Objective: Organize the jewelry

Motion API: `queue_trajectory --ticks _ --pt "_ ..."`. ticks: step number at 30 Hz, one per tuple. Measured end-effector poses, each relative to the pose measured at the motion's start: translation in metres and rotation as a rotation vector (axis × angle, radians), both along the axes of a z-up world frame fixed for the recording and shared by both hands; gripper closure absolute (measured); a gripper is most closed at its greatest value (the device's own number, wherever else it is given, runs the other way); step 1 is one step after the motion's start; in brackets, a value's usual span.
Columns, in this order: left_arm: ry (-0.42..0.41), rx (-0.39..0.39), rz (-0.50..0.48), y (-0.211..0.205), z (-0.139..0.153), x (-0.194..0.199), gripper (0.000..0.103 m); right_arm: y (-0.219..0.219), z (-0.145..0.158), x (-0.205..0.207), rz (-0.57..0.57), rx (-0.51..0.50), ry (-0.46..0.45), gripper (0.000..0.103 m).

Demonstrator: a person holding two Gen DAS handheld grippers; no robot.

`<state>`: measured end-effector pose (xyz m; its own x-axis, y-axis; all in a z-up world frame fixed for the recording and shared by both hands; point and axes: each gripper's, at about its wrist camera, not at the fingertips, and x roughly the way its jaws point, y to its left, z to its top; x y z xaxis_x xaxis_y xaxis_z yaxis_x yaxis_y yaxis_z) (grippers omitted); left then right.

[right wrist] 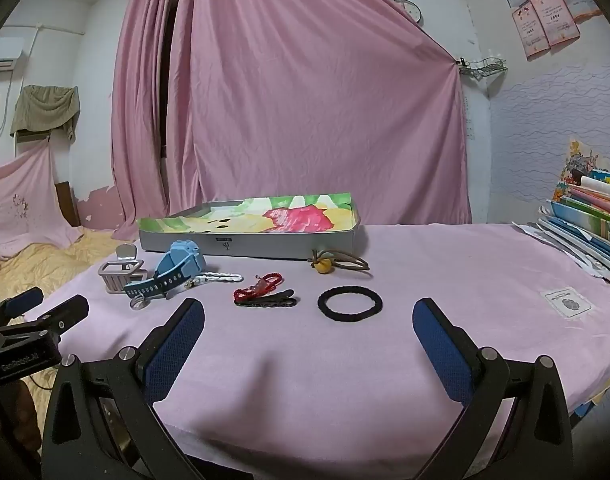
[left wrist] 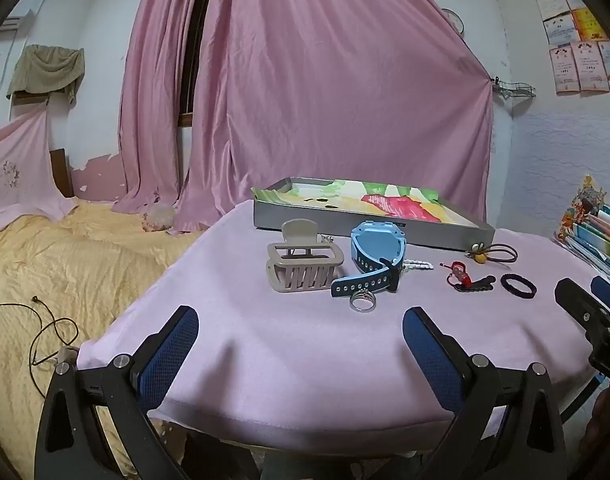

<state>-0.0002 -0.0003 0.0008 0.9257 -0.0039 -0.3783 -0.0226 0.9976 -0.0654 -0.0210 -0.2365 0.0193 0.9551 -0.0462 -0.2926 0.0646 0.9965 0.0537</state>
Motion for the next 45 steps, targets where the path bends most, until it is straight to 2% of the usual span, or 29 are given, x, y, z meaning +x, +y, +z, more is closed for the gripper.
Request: queue_trajectory --ticks 8,45 --pt "-0.001 0.000 0.001 -0.0015 -0.0061 0.0009 0.000 0.0022 -0.0040 0.0009 0.002 0.003 0.001 0.001" --pt "0.003 -0.012 -0.005 0.0020 0.0017 -0.0001 0.000 0.0012 -0.0042 0.0013 -0.001 0.006 0.003 0.001"
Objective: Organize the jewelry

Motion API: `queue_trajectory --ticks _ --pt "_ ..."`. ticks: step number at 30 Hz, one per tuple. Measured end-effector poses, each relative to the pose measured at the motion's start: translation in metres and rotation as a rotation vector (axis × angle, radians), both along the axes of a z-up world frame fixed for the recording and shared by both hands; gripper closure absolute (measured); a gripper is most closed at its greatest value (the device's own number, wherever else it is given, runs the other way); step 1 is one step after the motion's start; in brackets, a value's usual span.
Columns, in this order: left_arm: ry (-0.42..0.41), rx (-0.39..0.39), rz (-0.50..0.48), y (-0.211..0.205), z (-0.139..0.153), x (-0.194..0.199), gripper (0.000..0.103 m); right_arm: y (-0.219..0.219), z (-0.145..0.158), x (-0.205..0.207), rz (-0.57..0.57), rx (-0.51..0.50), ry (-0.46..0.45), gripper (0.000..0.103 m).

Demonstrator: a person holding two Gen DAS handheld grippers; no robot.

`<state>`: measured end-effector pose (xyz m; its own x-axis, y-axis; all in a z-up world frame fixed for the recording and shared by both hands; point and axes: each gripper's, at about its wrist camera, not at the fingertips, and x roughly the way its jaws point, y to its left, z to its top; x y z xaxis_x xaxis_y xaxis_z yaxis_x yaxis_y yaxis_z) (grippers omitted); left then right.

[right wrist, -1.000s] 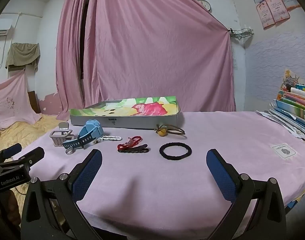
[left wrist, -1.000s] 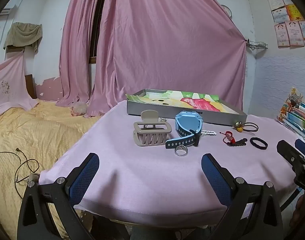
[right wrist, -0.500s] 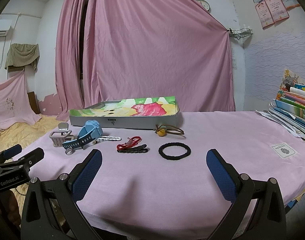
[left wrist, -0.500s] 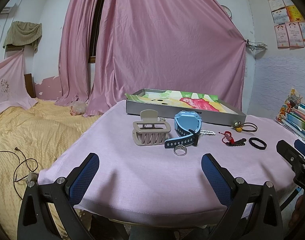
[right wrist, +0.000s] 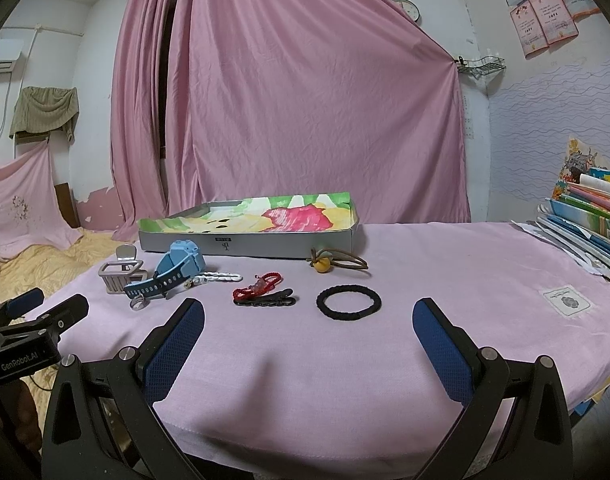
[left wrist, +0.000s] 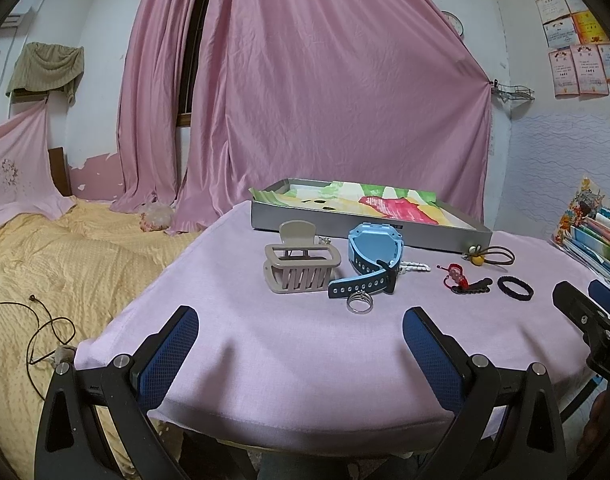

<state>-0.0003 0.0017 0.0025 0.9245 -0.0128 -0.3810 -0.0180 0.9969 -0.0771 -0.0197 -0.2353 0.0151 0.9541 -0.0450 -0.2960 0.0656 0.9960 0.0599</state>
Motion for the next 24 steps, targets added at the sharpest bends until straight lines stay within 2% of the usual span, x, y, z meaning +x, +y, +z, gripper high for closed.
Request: queue_trajectory --ticks 24 --pt "-0.001 0.000 -0.002 0.0000 0.0003 0.0004 0.000 -0.0022 0.0009 0.0000 -0.007 0.004 0.005 0.001"
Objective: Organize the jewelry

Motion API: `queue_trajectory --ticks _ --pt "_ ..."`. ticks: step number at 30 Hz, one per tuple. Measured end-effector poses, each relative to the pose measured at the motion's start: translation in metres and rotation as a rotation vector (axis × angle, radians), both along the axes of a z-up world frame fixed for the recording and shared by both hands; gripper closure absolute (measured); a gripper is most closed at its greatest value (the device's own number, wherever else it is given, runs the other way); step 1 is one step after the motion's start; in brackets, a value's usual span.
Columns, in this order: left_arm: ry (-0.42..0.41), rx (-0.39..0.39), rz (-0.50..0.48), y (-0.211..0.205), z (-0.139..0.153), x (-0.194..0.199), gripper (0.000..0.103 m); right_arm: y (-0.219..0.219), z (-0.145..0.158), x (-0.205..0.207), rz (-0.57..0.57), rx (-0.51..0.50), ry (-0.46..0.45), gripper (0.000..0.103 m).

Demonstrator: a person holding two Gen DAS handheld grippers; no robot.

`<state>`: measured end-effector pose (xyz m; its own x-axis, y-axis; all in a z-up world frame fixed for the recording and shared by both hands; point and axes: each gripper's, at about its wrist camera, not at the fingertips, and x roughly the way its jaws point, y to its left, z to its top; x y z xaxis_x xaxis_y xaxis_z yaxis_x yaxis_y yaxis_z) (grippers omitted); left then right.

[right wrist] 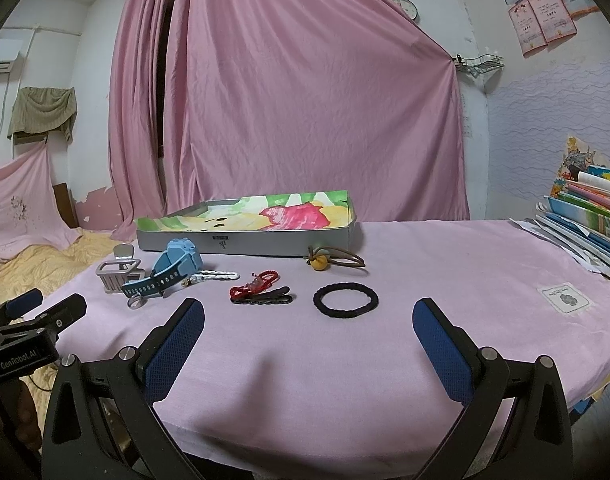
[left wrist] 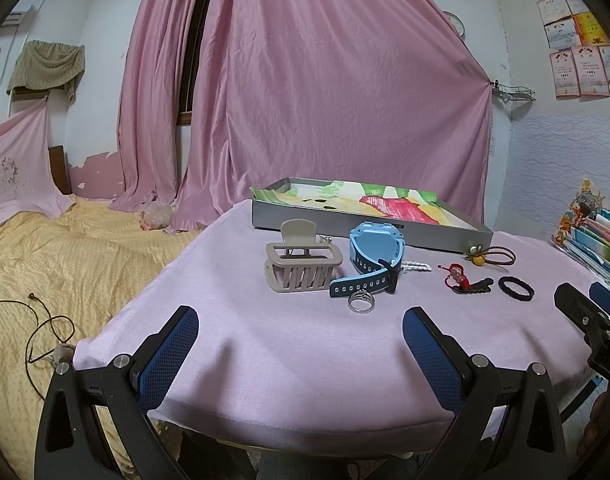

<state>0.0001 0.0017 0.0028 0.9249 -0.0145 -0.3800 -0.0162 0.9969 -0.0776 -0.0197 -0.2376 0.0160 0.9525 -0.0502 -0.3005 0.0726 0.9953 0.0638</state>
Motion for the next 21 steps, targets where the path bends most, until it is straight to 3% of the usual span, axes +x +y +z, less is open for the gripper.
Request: queue_trajectory --ticks 21 --pt "0.012 -0.010 -0.002 0.0025 -0.0025 0.0032 0.000 -0.0003 0.0000 -0.0006 0.005 -0.003 0.011 0.001"
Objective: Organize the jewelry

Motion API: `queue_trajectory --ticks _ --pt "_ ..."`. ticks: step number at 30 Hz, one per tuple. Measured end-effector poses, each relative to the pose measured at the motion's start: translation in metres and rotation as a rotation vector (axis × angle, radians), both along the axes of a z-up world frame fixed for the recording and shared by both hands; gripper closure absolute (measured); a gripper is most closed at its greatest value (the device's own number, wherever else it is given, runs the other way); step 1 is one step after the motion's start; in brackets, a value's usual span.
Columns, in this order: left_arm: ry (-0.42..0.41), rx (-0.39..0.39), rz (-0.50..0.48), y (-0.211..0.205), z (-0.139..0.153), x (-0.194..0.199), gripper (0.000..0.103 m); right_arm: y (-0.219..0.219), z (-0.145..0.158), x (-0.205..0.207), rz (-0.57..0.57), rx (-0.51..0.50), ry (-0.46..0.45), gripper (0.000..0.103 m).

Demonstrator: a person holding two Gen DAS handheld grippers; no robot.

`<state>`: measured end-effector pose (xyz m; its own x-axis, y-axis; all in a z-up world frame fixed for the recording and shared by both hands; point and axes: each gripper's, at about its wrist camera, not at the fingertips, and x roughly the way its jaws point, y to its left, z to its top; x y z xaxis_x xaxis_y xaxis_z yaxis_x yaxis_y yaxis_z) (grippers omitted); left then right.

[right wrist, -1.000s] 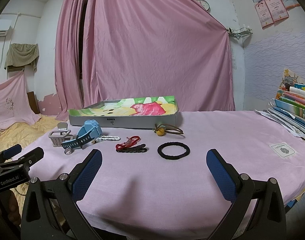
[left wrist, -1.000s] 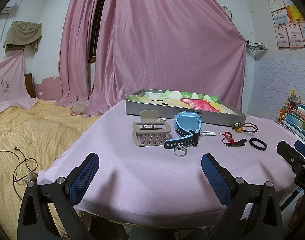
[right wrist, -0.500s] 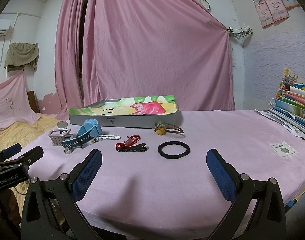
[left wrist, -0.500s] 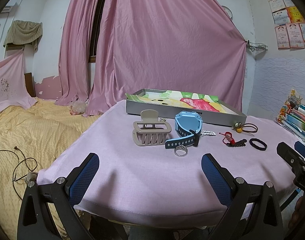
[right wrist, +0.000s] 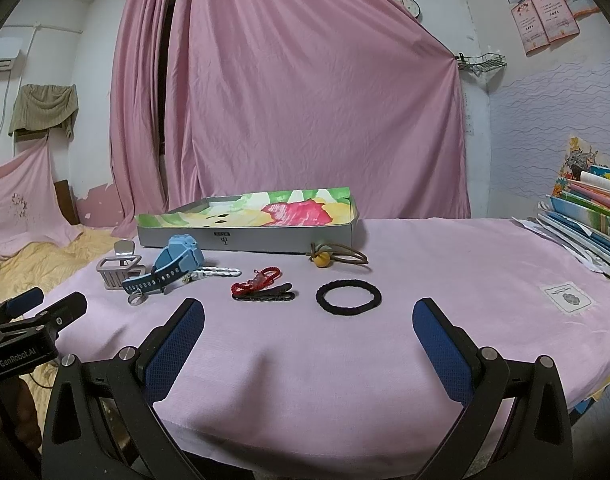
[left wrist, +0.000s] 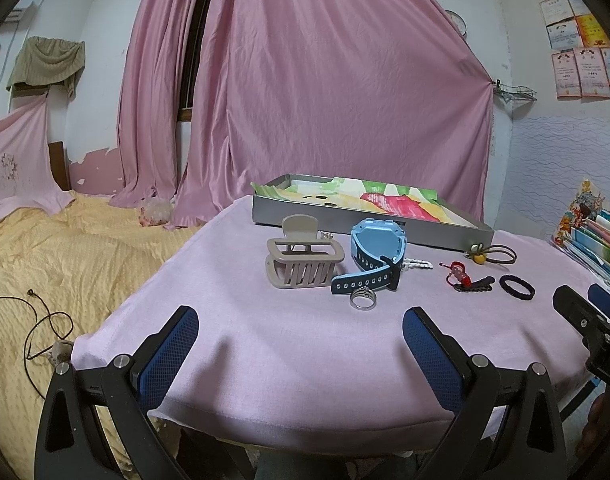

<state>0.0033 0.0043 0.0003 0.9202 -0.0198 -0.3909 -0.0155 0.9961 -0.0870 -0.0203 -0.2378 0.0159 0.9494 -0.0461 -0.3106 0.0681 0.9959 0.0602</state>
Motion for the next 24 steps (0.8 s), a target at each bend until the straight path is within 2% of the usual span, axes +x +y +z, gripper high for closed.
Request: queue_trajectory --ticks 9,24 --pt "0.014 -0.006 -0.002 0.001 -0.002 0.006 0.000 -0.002 -0.002 0.004 -0.015 -0.011 0.010 0.001" --pt "0.112 -0.062 -0.103 -0.006 -0.004 0.040 0.001 -0.023 0.001 0.028 0.008 -0.011 0.080 0.001"
